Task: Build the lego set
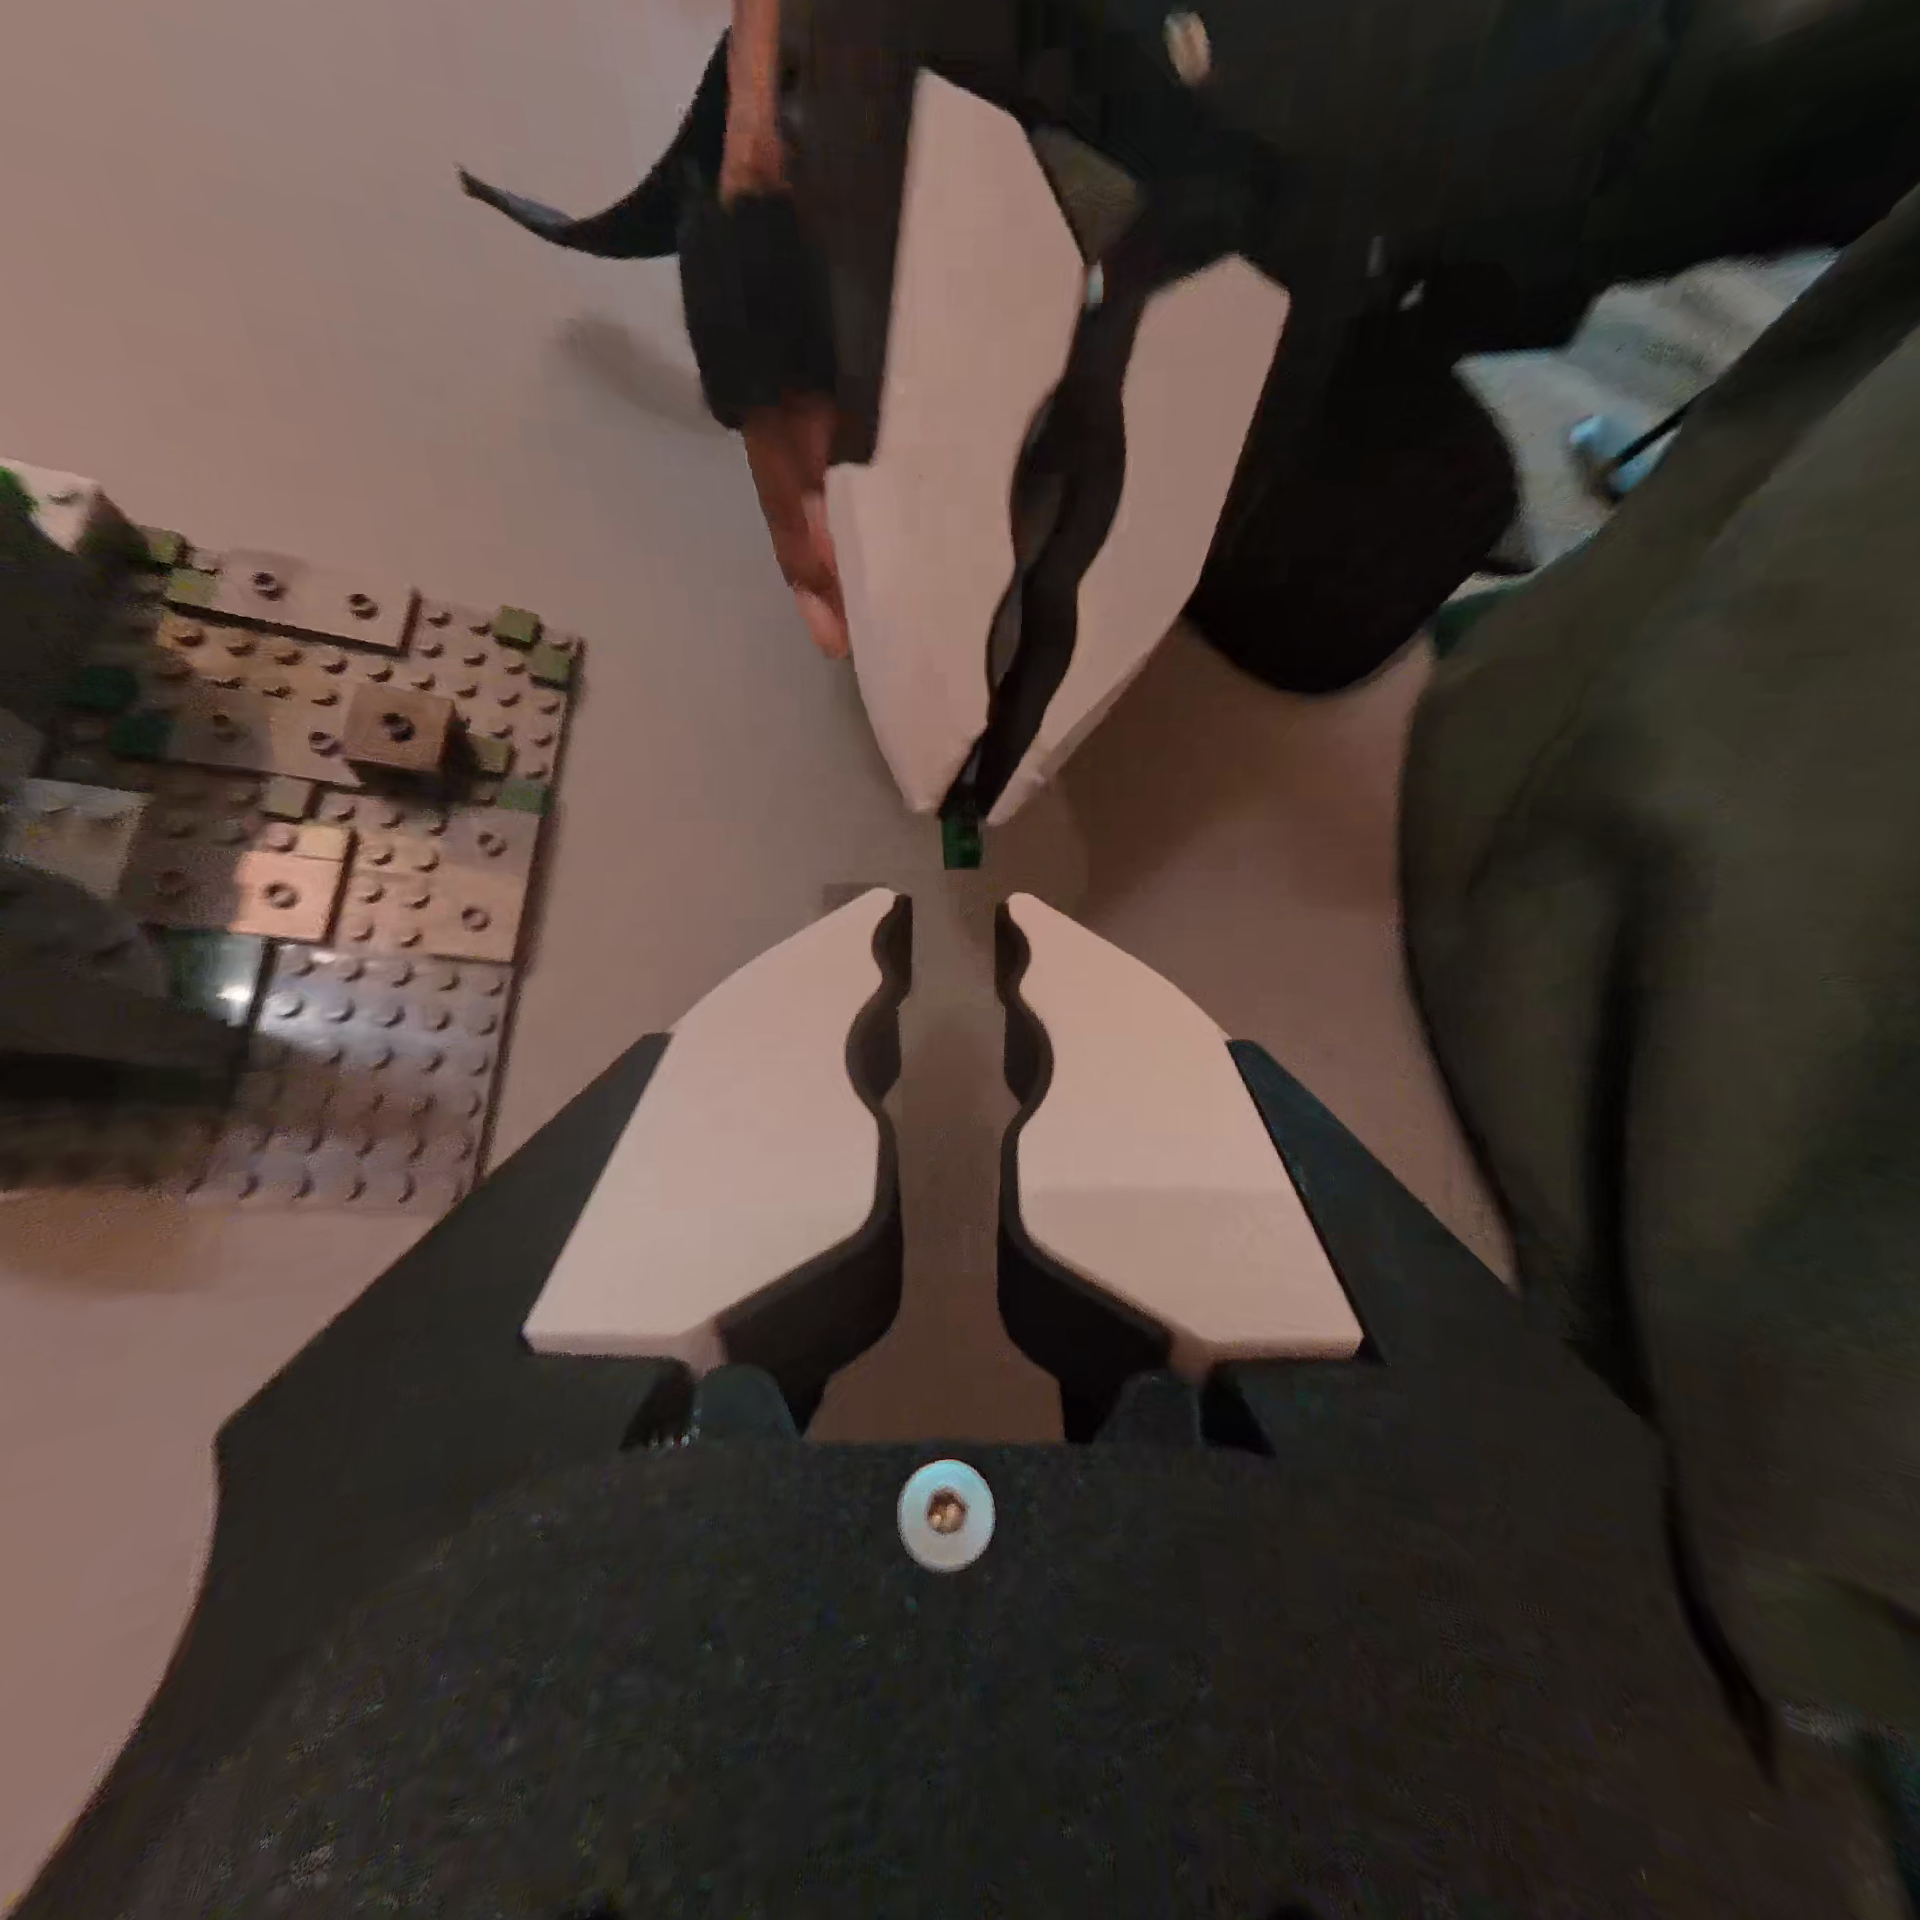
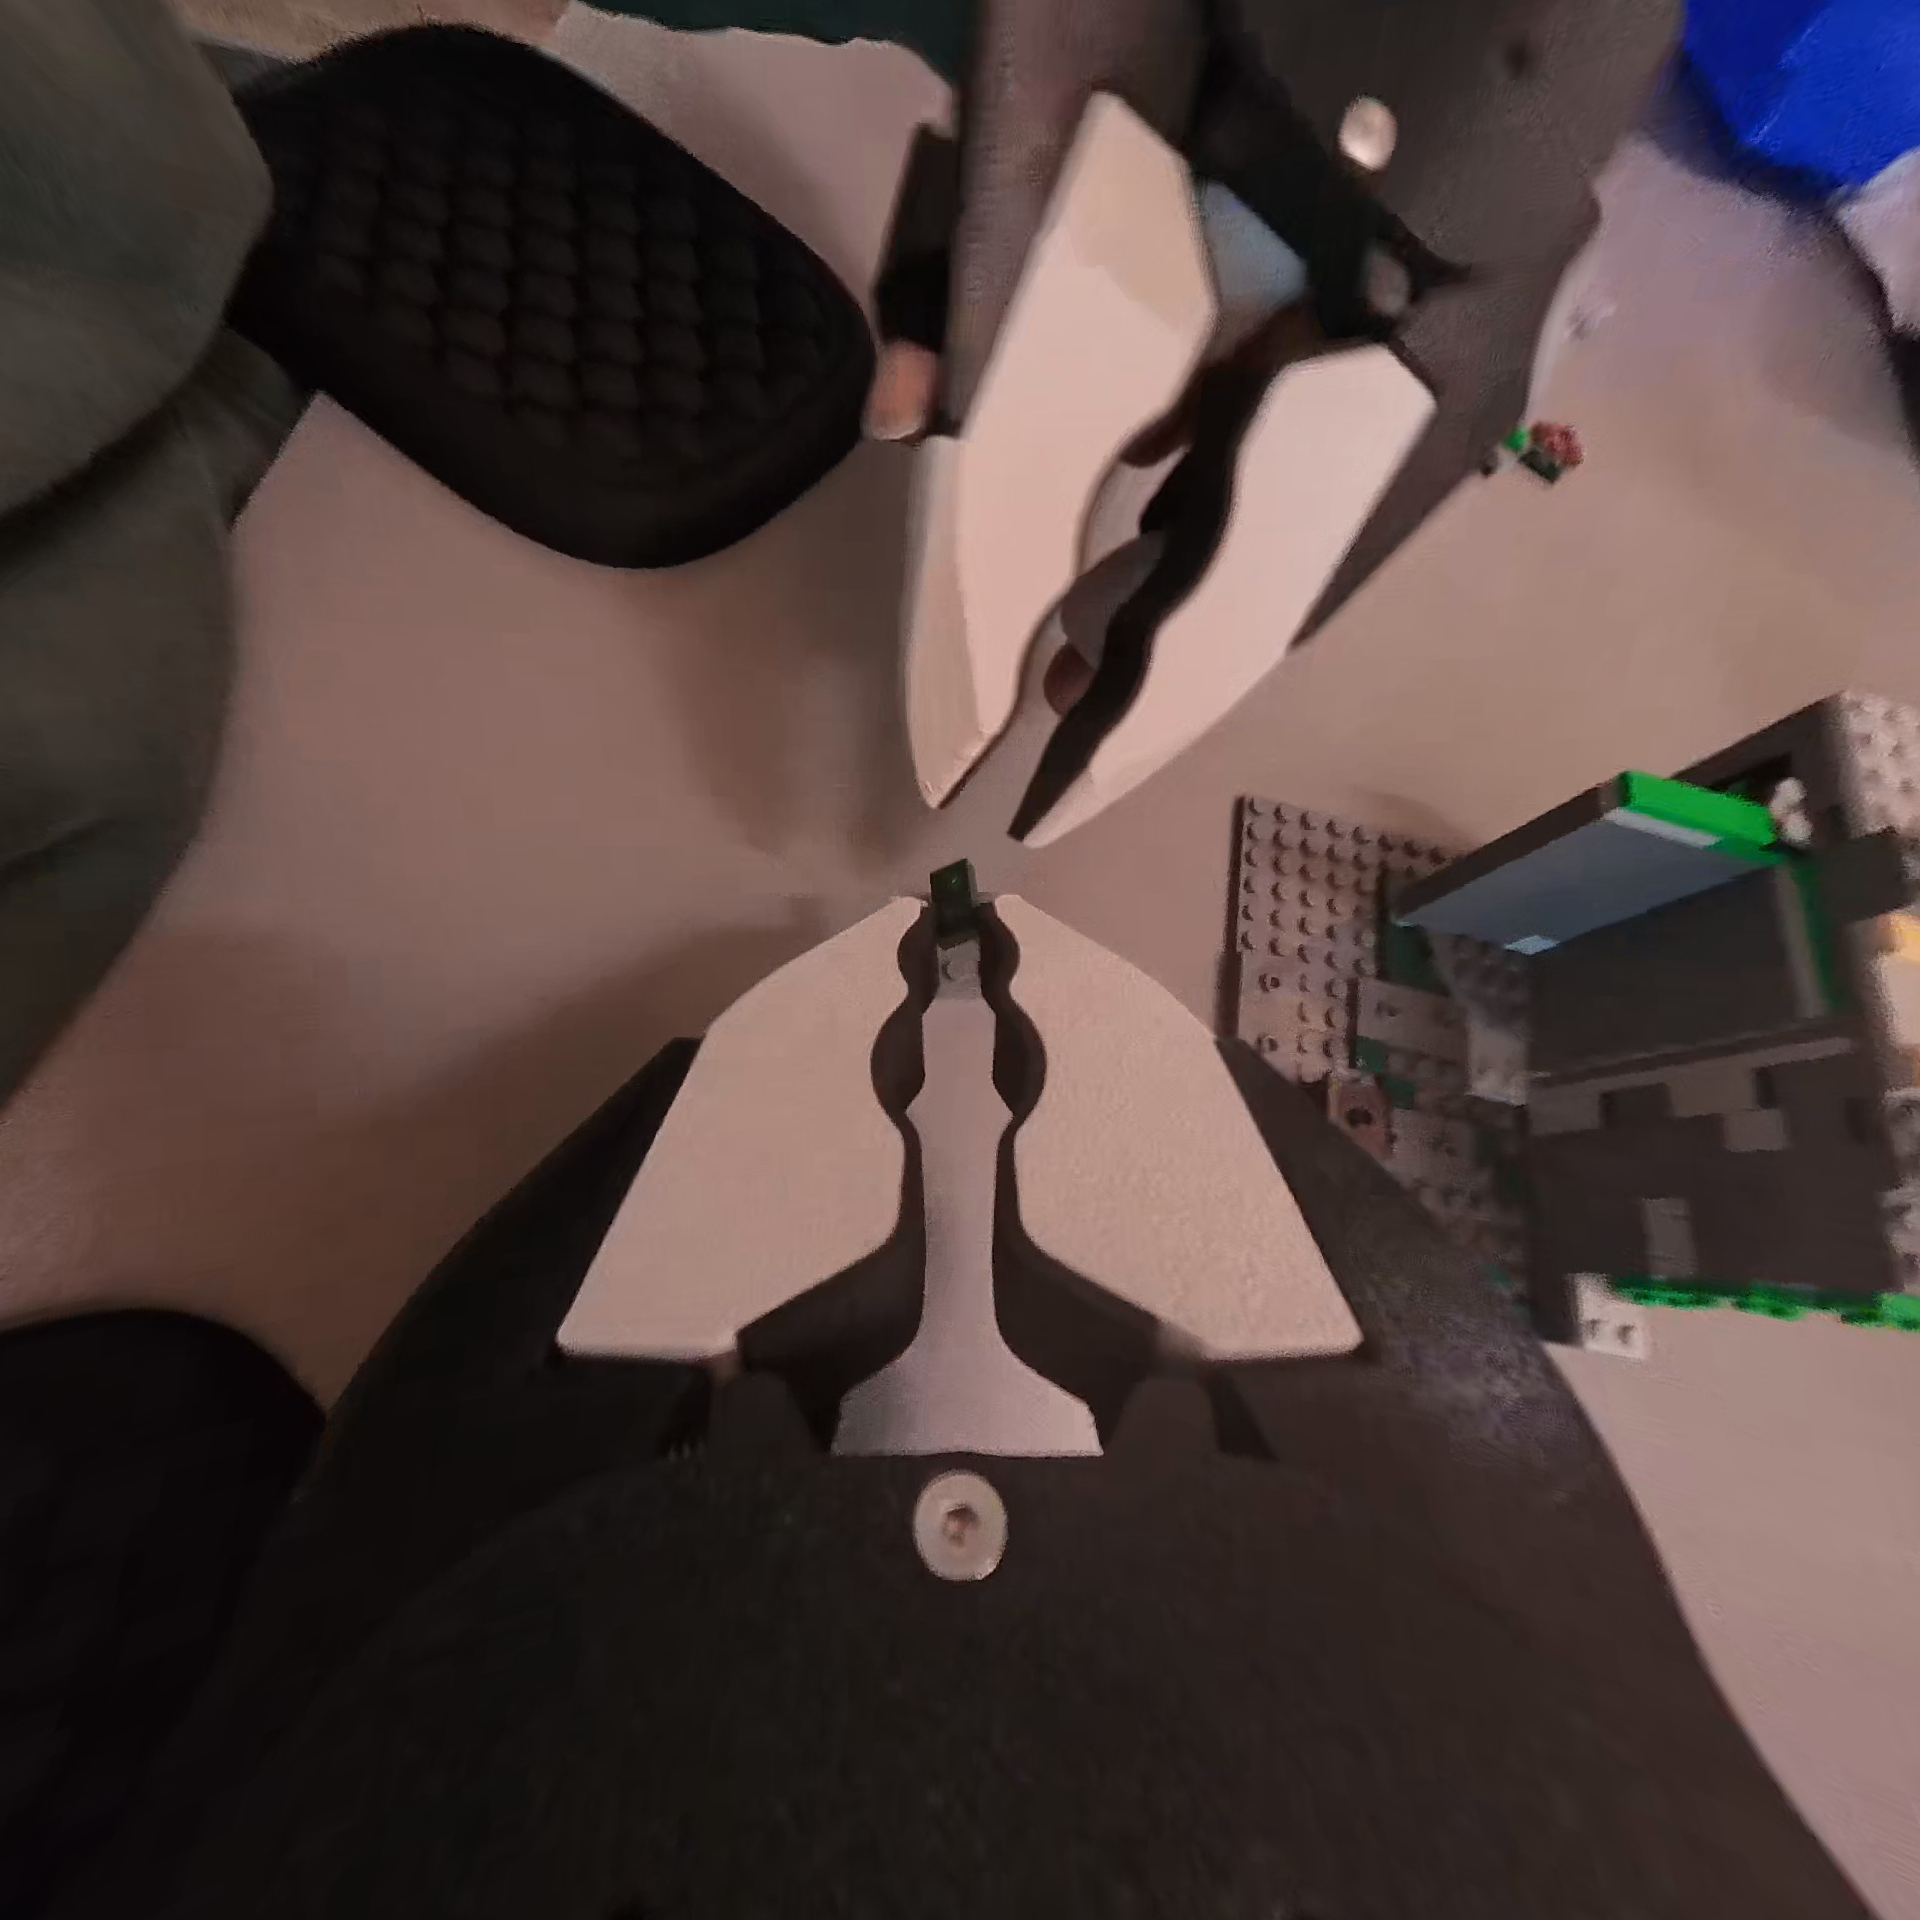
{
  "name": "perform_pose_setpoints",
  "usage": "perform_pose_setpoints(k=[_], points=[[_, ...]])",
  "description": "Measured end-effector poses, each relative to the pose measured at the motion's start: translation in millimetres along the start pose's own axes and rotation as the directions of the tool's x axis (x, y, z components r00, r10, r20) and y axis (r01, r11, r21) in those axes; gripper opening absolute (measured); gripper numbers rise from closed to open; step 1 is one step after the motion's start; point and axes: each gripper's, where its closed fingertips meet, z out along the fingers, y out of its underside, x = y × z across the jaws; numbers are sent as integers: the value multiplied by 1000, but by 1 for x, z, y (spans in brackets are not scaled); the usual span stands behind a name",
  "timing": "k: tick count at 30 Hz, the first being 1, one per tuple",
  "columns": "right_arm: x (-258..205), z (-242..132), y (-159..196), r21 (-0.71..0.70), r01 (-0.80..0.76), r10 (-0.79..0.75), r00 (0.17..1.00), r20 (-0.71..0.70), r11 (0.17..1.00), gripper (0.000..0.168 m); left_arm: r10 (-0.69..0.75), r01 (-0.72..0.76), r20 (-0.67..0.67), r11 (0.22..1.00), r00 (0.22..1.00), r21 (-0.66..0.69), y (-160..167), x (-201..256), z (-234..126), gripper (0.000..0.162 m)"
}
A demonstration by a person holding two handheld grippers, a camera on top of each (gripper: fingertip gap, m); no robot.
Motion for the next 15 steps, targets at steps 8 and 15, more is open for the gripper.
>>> perform_pose_setpoints(k=[8,15], points=[[-4,6,-13,99,-202,193,977,91,974,7,230,-251,318,968,920,27,3,5,-2,18],[-6,10,-18,130,-263,245,960,137,956,7,307,-343,420,939,854,11,2,10,-6,7]])
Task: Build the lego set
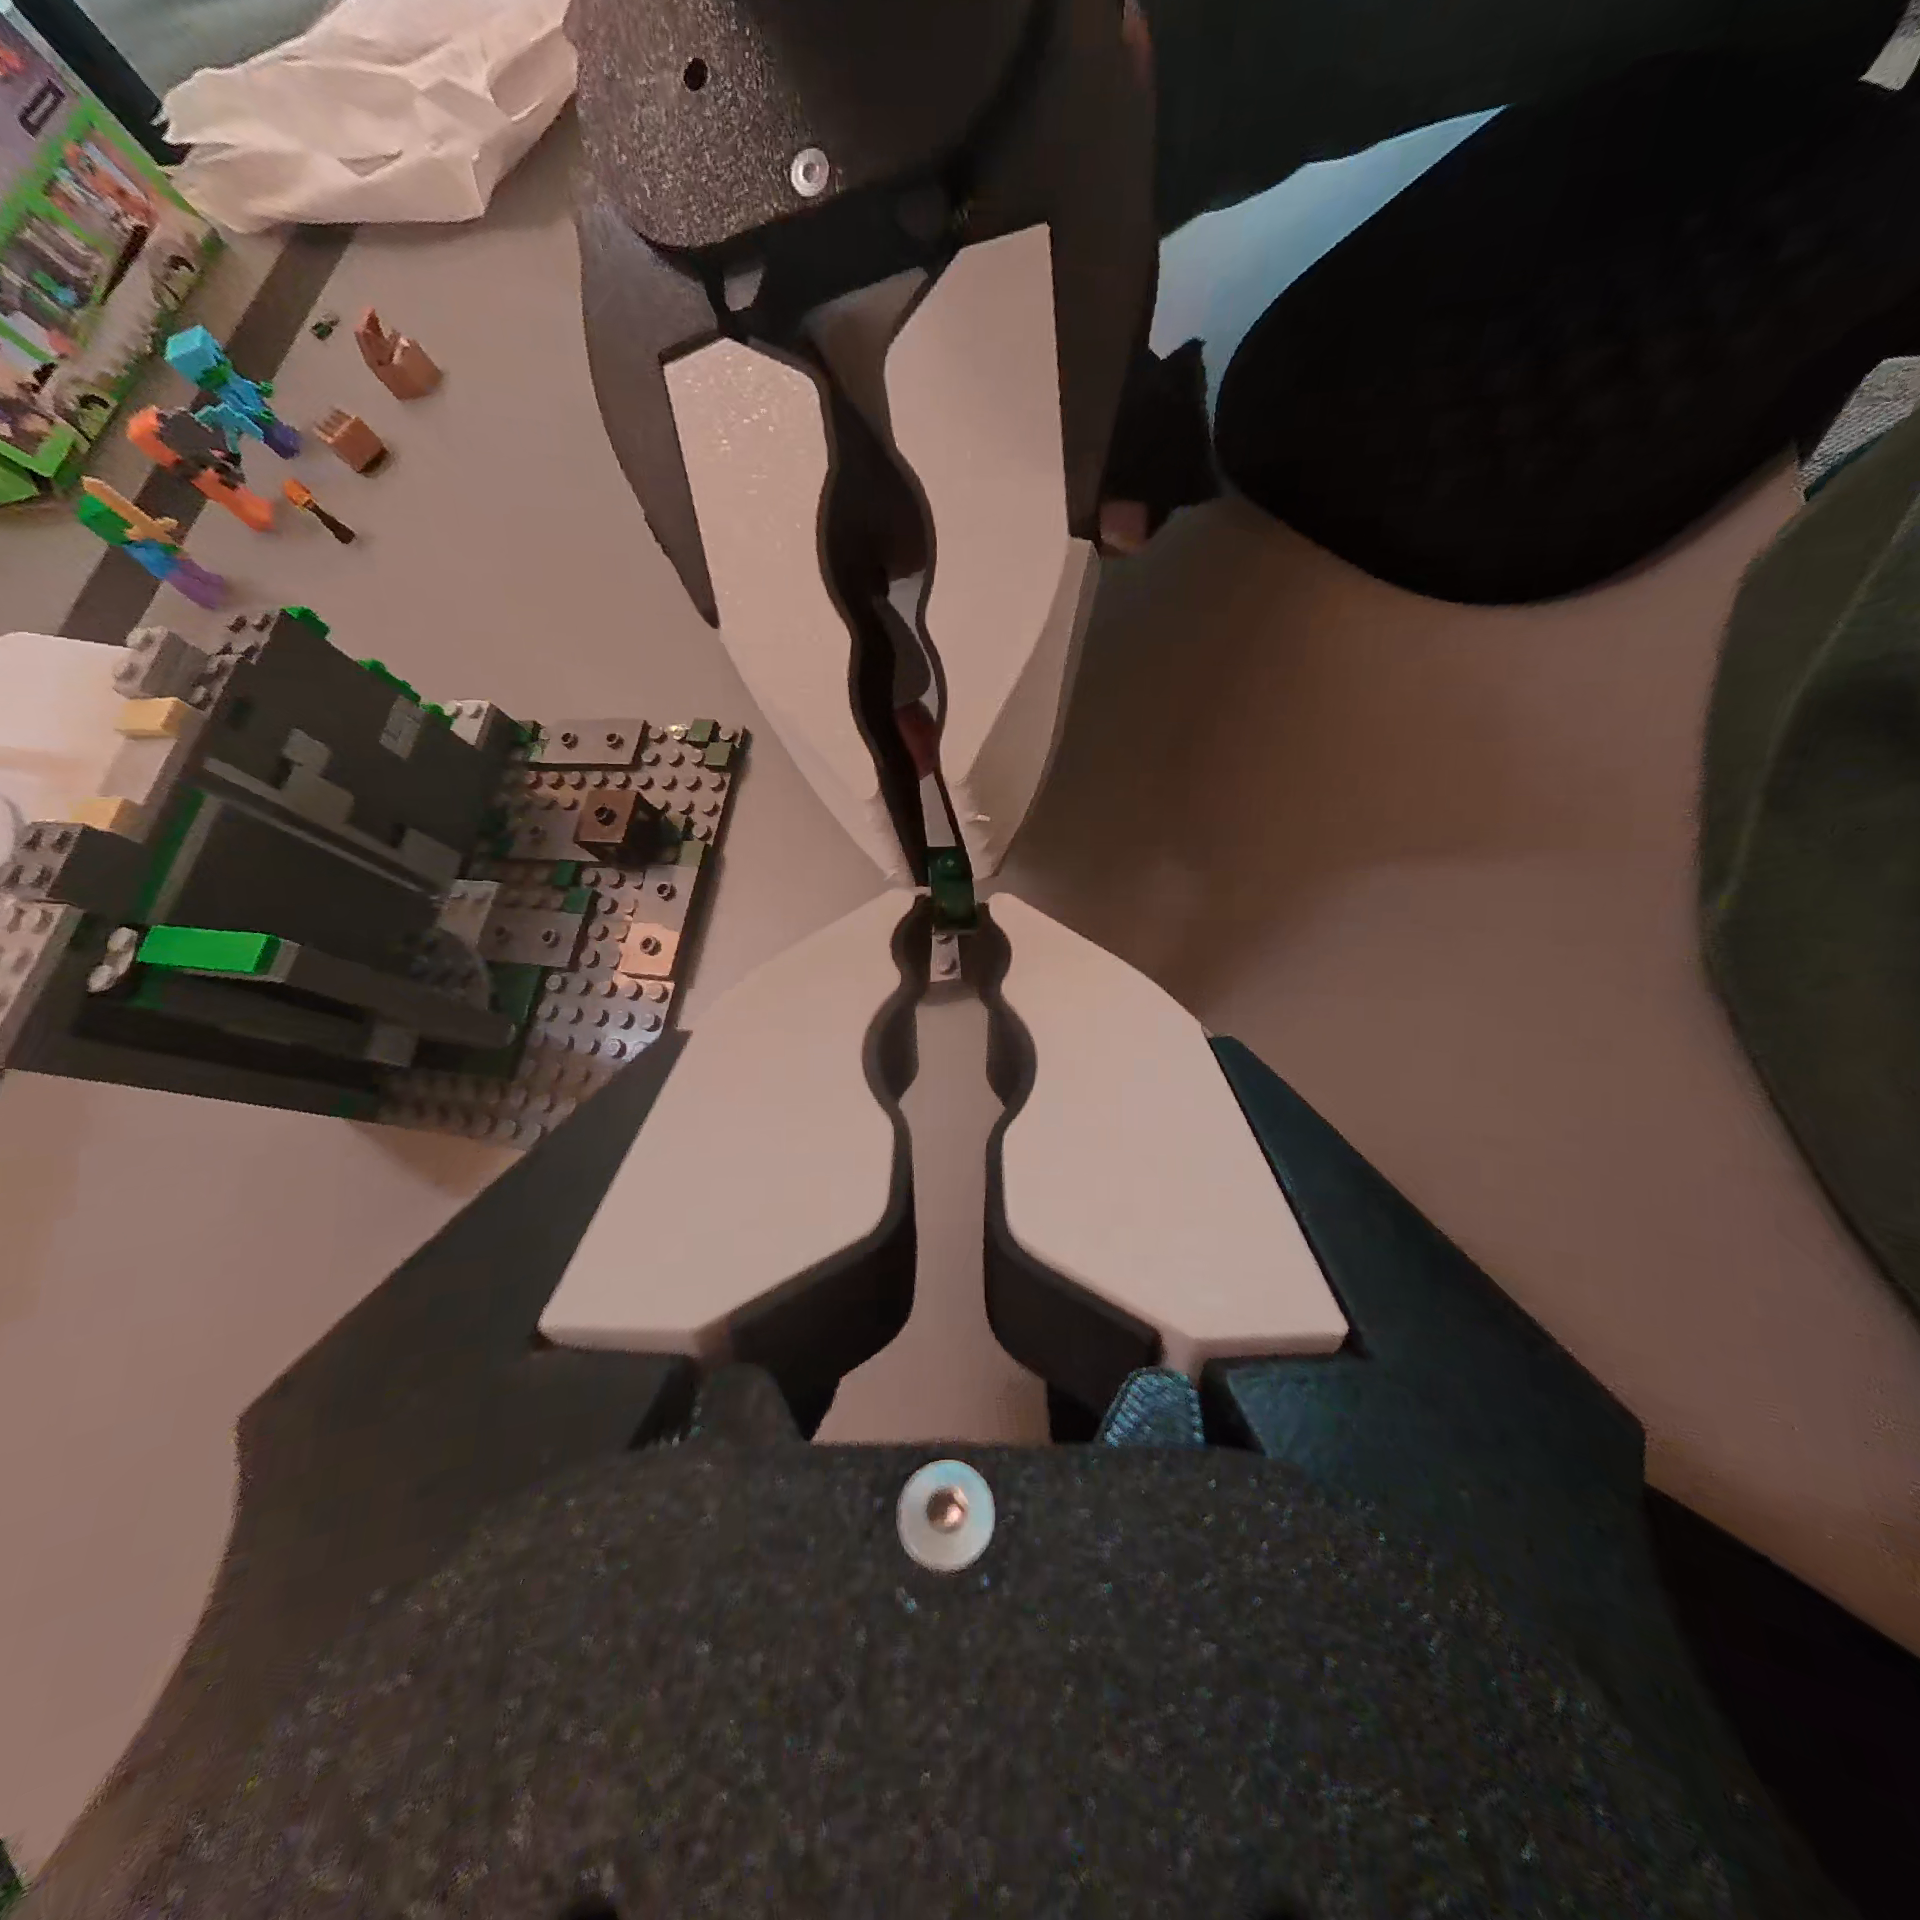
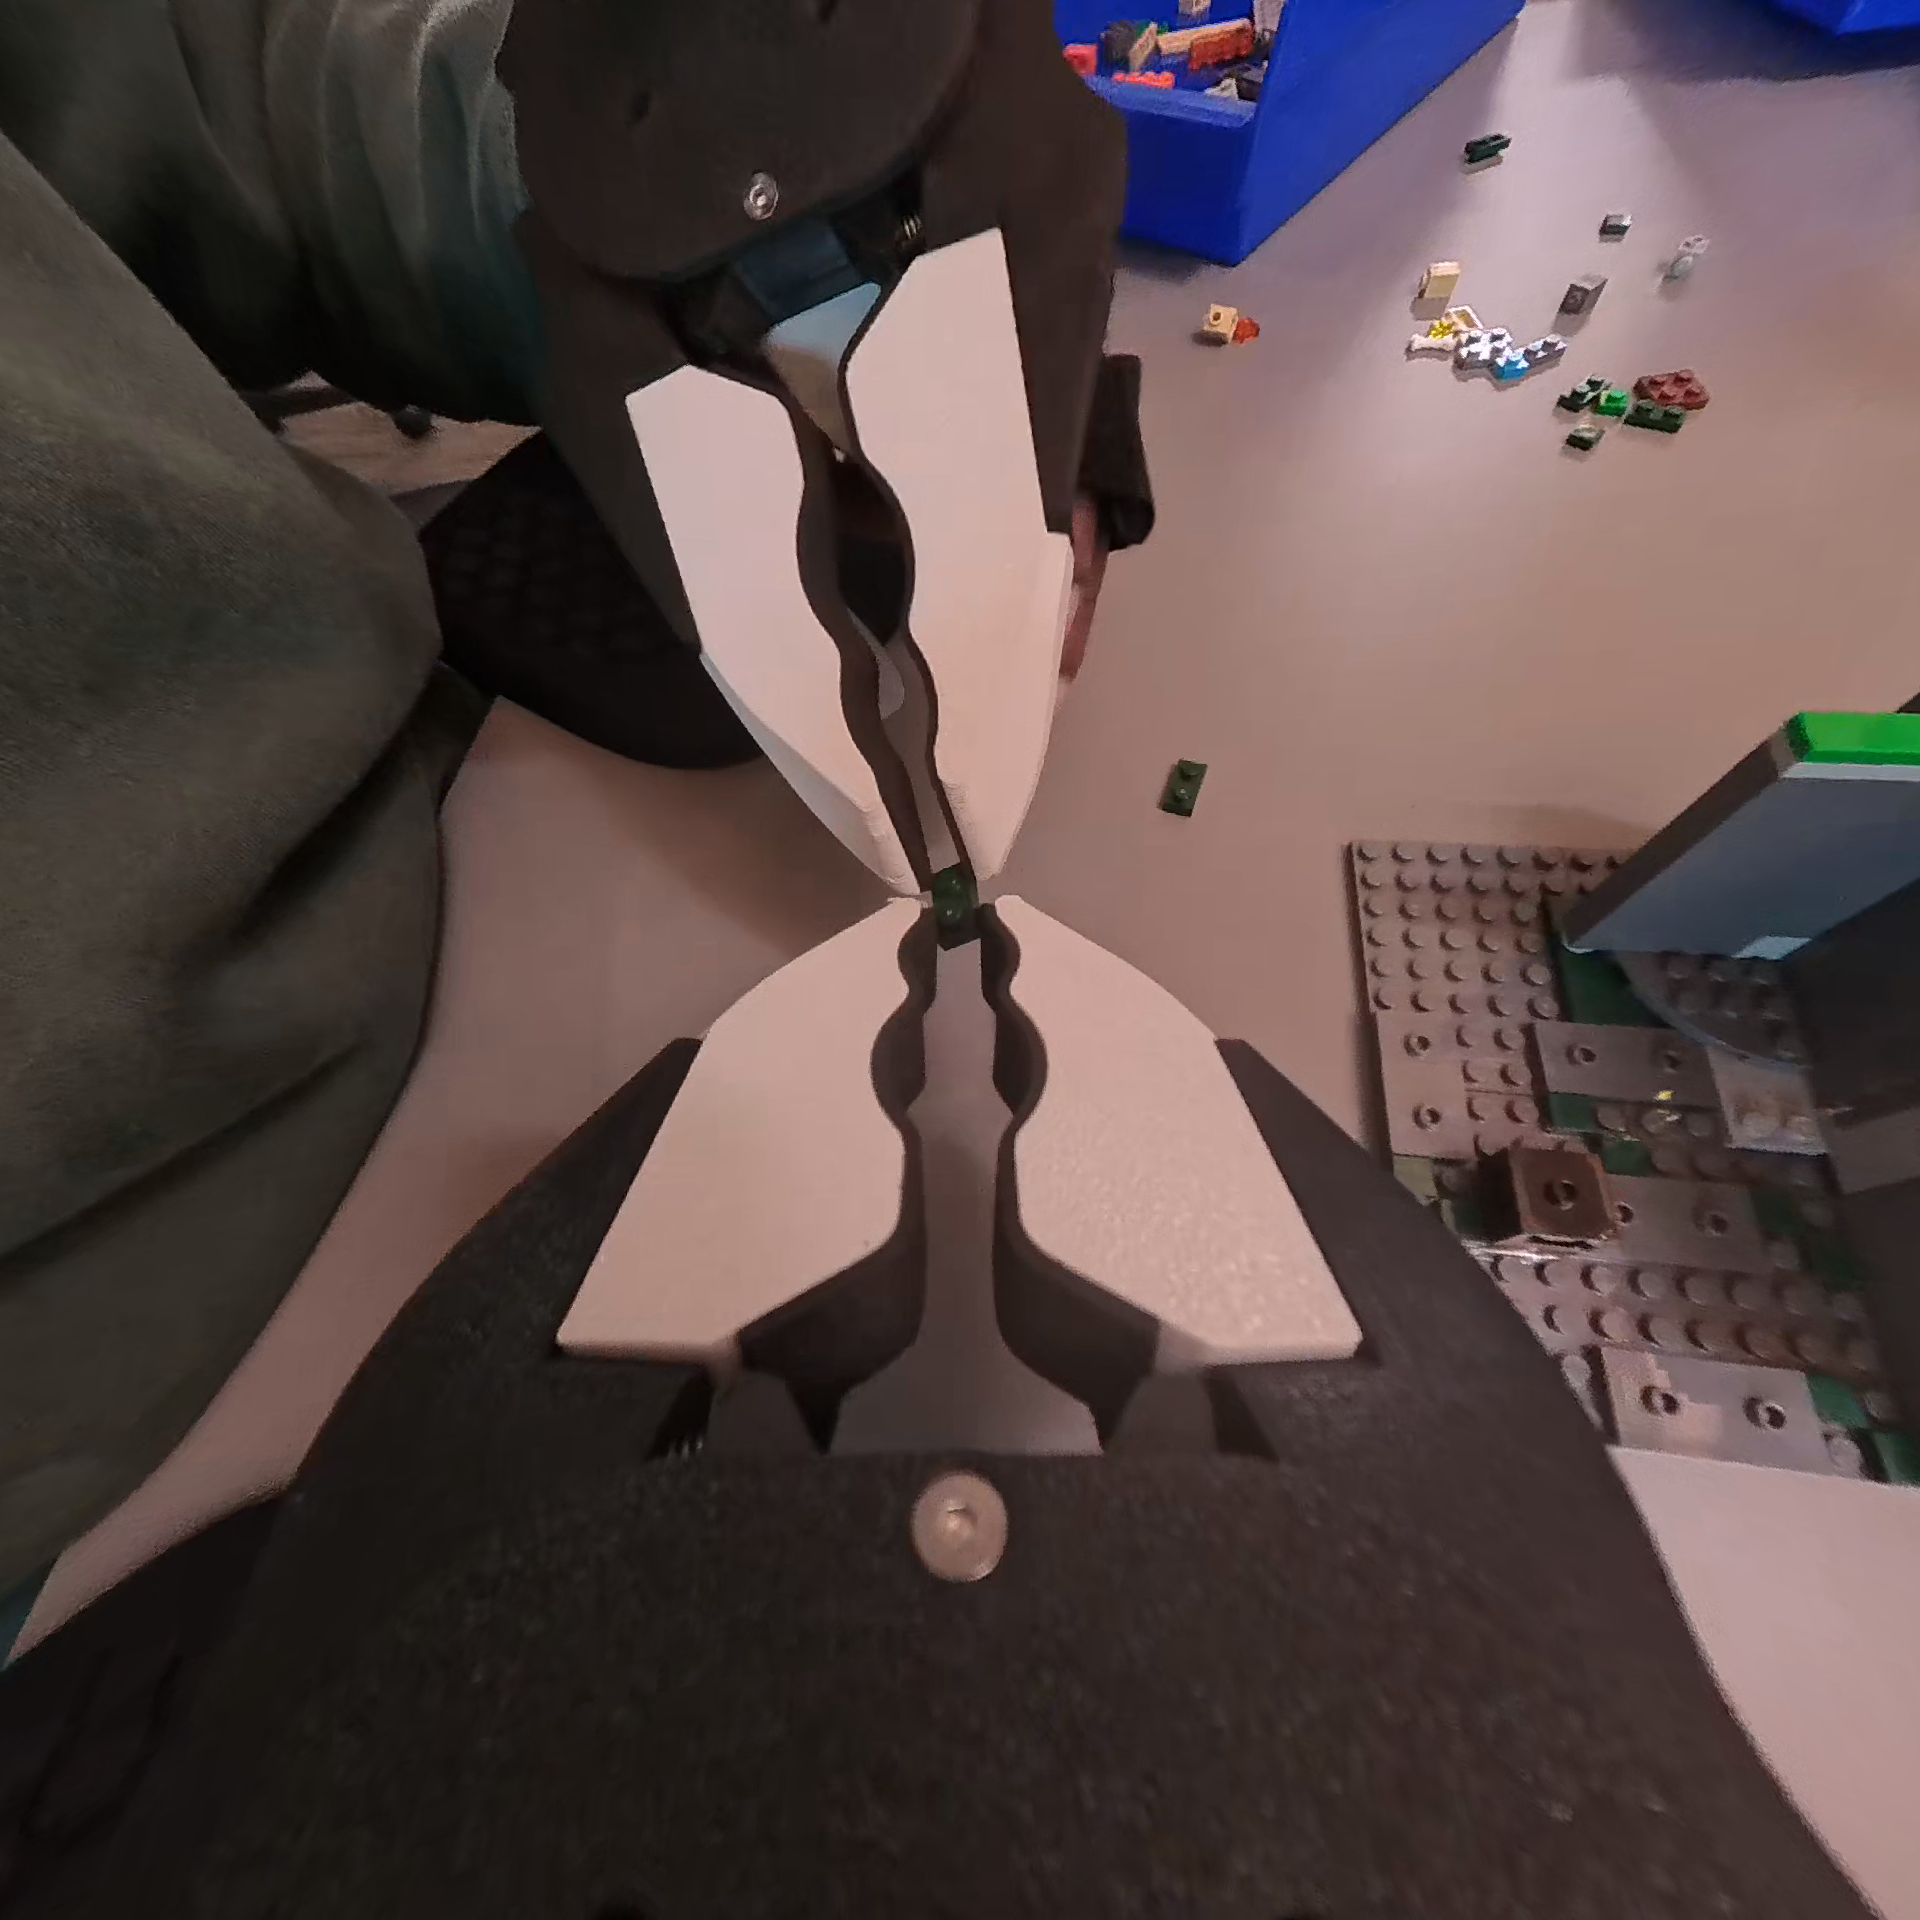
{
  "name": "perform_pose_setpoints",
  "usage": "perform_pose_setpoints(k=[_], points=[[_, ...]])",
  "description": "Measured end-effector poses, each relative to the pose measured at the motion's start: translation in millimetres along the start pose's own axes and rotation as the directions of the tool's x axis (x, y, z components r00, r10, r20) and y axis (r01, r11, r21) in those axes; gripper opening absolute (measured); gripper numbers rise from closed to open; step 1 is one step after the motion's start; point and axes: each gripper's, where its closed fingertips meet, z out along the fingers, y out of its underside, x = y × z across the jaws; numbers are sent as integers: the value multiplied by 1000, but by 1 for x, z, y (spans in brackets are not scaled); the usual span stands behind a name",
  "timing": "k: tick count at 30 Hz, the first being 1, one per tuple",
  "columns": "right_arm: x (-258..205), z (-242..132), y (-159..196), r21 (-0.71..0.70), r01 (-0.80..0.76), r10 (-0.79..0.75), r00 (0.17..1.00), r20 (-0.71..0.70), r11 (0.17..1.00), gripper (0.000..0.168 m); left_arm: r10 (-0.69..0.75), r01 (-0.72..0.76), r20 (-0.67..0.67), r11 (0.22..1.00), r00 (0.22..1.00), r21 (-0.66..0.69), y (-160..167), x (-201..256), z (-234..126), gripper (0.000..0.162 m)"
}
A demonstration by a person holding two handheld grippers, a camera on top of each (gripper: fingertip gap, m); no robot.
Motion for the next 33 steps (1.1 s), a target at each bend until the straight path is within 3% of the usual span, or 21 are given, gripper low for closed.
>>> perform_pose_setpoints(k=[4,9,14,16,33], points=[[4,1,4,-41,38,-39,999,-35,998,10,-53,53,-25,999,998,-5,4,0,-3,7],[21,0,37,-326,204,-248,964,-99,923,23,-168,156,-94,980,981,-123,29,-4,-1,7],[26,15,50,-422,212,-258,965,-55,882,24,-239,208,-147,958,960,-198,44,-4,6,7],[24,16,50,-420,211,-246,969,-31,883,16,-244,211,-146,954,959,-211,46,-5,9,7],[18,-12,58,-370,130,-176,980,-95,920,16,-216,170,-201,960,955,-222,38,-9,43,8]])
